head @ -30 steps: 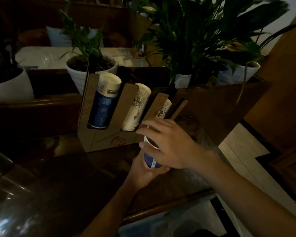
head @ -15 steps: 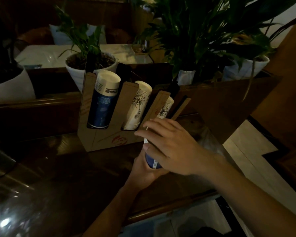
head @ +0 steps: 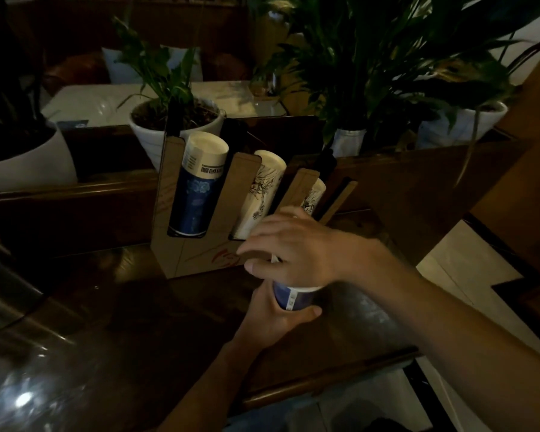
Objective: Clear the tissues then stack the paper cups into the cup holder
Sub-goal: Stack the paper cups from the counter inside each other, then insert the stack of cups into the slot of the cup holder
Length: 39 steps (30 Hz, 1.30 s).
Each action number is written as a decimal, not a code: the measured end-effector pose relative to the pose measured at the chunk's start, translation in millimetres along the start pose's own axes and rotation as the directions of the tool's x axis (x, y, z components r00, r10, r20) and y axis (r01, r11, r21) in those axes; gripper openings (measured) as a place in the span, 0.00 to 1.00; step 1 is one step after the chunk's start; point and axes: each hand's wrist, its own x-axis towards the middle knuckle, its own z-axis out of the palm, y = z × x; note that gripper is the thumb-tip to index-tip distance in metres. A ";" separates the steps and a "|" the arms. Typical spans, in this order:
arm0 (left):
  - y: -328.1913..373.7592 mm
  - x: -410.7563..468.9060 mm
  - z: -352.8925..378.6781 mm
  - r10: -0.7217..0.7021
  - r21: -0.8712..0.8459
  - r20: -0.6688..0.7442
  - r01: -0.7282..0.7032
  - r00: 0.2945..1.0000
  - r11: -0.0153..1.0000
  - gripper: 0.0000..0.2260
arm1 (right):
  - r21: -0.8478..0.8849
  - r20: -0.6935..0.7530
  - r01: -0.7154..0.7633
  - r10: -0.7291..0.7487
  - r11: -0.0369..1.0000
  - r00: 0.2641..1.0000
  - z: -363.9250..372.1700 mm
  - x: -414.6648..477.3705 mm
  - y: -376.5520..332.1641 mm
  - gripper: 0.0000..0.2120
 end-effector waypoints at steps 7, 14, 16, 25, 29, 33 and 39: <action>-6.3 1.4 6.5 -0.016 -0.028 -0.003 0.016 1.000 0.999 0.44 | -0.037 -0.002 0.018 -0.018 0.999 1.000 3.9 15.3 2.4 0.32; -4.8 1.1 6.6 0.041 -0.065 -0.041 -0.044 0.998 0.997 0.45 | 0.050 -0.053 0.031 -0.028 0.998 0.998 3.2 17.0 3.9 0.30; -2.6 0.8 4.8 0.051 -0.079 -0.035 -0.054 0.998 0.995 0.42 | 0.051 -0.065 0.013 -0.010 0.999 0.998 -0.2 16.5 2.9 0.33; -0.4 -8.8 -11.4 0.046 -0.062 -0.048 -0.049 0.998 0.997 0.36 | 0.127 -0.231 0.004 0.026 0.992 0.973 20.9 -18.4 14.2 0.28; 1.6 -13.9 -26.8 0.052 -0.030 -0.067 -0.054 0.996 0.998 0.42 | 0.176 -0.286 0.004 0.047 0.984 0.957 28.9 -16.6 14.4 0.25; 1.1 -24.8 -54.7 0.080 0.073 -0.123 -0.072 0.989 0.995 0.37 | 0.501 -0.241 -0.017 0.159 0.865 0.957 32.1 -8.4 25.4 0.20; 1.7 -45.4 -100.8 0.141 0.295 -0.089 -0.109 0.986 0.949 0.43 | 0.766 -0.139 -0.078 0.282 0.638 0.949 58.6 -4.3 17.4 0.24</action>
